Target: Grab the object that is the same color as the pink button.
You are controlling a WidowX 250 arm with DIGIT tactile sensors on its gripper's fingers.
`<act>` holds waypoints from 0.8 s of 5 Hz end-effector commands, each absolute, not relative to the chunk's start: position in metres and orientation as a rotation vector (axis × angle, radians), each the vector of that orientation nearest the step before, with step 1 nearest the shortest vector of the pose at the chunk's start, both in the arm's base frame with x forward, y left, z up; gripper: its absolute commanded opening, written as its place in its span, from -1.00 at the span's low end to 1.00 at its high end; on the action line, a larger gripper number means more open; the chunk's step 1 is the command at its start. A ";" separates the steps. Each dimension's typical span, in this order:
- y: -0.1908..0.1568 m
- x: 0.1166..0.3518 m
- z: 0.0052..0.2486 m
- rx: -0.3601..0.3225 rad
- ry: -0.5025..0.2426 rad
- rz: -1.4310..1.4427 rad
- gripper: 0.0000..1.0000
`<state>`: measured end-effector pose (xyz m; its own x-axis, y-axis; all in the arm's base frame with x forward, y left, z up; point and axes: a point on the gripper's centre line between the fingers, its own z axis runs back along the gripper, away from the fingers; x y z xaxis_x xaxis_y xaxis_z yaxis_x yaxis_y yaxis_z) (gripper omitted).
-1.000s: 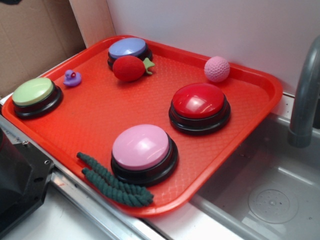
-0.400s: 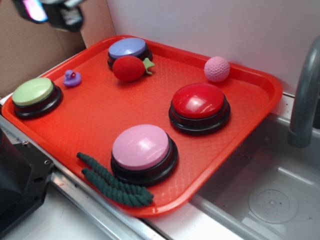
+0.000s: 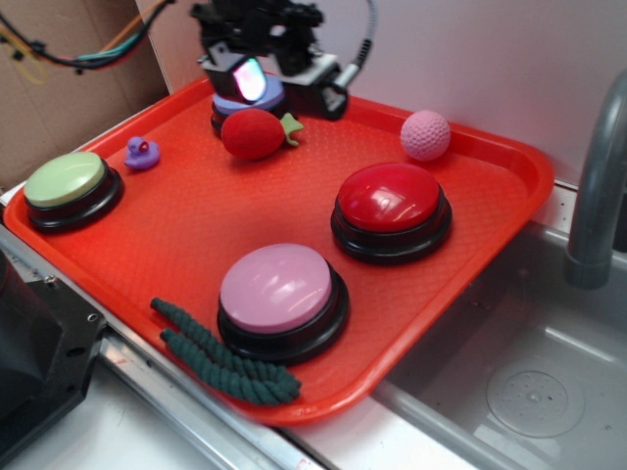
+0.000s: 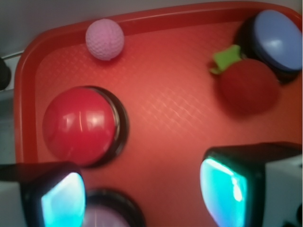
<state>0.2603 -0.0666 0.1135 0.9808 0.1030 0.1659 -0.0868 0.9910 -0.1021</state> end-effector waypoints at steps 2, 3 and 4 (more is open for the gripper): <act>-0.068 0.272 0.132 -0.111 -0.231 0.097 1.00; -0.094 0.312 0.109 -0.175 -0.288 0.050 1.00; -0.099 0.325 0.092 -0.210 -0.358 0.031 1.00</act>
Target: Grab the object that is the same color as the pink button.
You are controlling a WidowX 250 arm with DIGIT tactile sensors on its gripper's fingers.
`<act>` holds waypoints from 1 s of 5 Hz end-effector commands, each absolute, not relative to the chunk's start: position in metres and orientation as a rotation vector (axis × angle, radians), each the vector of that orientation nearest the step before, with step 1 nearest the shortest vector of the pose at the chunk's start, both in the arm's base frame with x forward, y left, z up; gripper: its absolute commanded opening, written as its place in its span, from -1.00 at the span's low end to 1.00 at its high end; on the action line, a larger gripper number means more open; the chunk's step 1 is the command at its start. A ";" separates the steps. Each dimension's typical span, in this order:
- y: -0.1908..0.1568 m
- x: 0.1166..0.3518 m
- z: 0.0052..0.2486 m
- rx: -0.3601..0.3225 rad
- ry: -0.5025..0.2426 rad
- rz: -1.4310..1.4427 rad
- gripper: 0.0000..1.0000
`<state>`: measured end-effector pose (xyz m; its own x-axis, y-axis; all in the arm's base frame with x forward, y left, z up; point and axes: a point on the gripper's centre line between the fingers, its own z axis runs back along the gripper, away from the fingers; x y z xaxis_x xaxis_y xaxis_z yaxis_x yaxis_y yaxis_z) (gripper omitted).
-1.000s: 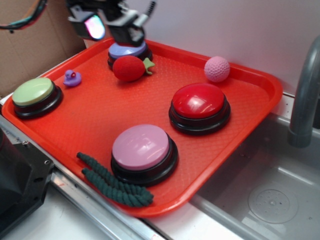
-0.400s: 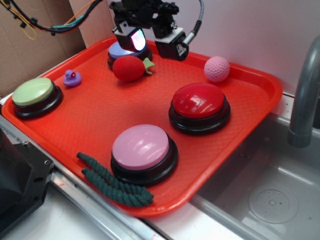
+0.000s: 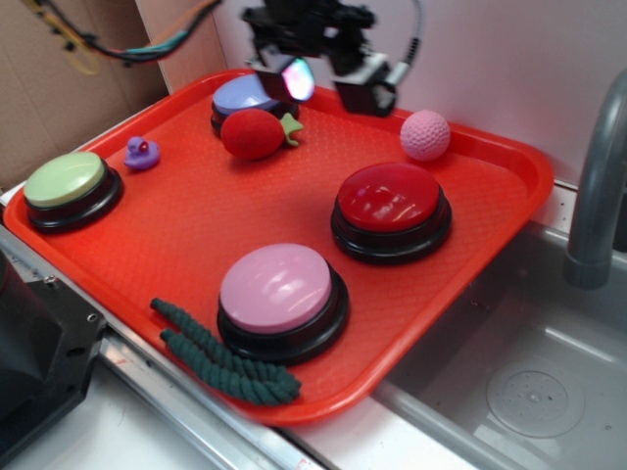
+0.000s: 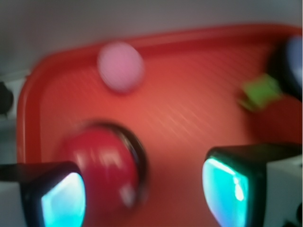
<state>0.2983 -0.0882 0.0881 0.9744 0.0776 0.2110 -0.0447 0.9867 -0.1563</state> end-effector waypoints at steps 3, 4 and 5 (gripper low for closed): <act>-0.096 0.360 0.071 -0.128 -0.407 -0.028 1.00; -0.093 0.370 0.059 -0.107 -0.375 -0.052 1.00; -0.095 0.373 0.056 -0.099 -0.358 -0.064 1.00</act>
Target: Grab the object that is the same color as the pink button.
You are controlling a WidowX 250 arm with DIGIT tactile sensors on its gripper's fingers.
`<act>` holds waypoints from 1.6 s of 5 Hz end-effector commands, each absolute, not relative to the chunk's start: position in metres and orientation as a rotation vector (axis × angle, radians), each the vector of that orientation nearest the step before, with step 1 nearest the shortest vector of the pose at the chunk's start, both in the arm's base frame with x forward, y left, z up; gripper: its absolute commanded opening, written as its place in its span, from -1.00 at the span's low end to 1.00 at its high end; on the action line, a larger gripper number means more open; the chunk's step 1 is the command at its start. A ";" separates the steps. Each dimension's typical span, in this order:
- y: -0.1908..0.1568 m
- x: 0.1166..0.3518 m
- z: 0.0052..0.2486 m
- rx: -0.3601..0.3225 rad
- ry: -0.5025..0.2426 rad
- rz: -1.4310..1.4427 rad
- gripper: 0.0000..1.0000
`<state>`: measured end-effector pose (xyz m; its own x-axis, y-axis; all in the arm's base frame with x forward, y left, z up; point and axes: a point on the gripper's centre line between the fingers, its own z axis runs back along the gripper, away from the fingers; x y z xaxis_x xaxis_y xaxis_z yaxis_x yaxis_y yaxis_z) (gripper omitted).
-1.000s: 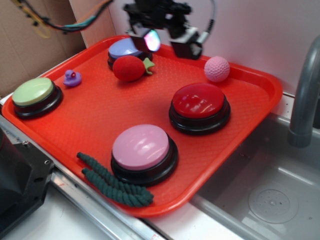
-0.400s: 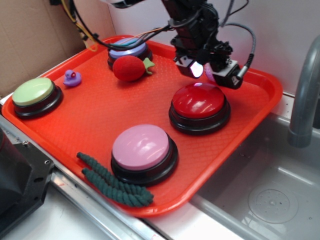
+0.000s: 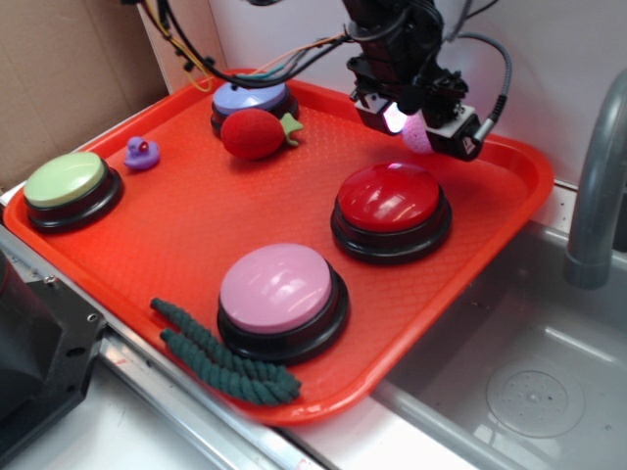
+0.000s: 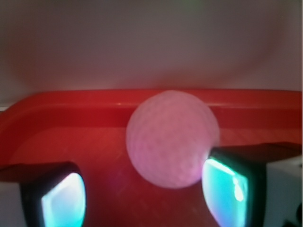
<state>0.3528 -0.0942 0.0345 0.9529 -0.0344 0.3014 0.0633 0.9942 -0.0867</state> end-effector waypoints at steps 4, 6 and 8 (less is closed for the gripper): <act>-0.097 0.325 0.118 -0.089 -0.365 -0.017 -1.00; -0.073 0.282 0.182 -0.053 -0.177 0.094 -1.00; -0.026 0.236 0.187 0.012 -0.050 0.229 -1.00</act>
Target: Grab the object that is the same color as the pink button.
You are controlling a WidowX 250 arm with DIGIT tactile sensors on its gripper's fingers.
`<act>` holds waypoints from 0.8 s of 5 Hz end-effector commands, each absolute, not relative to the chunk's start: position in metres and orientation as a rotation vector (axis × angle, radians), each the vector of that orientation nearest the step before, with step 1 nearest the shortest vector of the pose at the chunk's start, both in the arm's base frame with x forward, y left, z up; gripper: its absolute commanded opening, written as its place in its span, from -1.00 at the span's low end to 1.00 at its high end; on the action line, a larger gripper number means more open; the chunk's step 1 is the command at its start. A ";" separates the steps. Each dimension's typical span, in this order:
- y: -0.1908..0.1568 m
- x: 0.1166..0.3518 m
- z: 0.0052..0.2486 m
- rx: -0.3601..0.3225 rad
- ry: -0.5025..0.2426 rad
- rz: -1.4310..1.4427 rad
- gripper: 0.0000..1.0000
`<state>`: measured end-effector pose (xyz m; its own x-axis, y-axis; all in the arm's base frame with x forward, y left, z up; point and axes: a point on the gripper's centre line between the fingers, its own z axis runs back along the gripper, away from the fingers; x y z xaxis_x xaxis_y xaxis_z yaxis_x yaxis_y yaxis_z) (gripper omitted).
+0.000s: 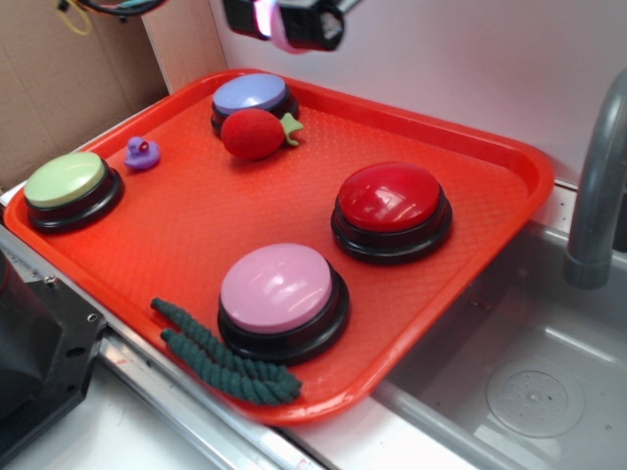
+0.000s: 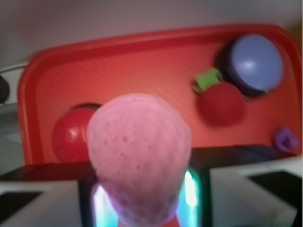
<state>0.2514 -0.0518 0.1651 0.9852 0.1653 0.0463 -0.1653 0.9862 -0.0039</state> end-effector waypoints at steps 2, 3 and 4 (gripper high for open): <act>-0.017 0.208 0.199 -0.071 -0.091 0.303 -1.00; -0.025 0.199 0.196 -0.084 -0.109 0.293 -1.00; -0.025 0.201 0.194 -0.066 -0.123 0.313 -1.00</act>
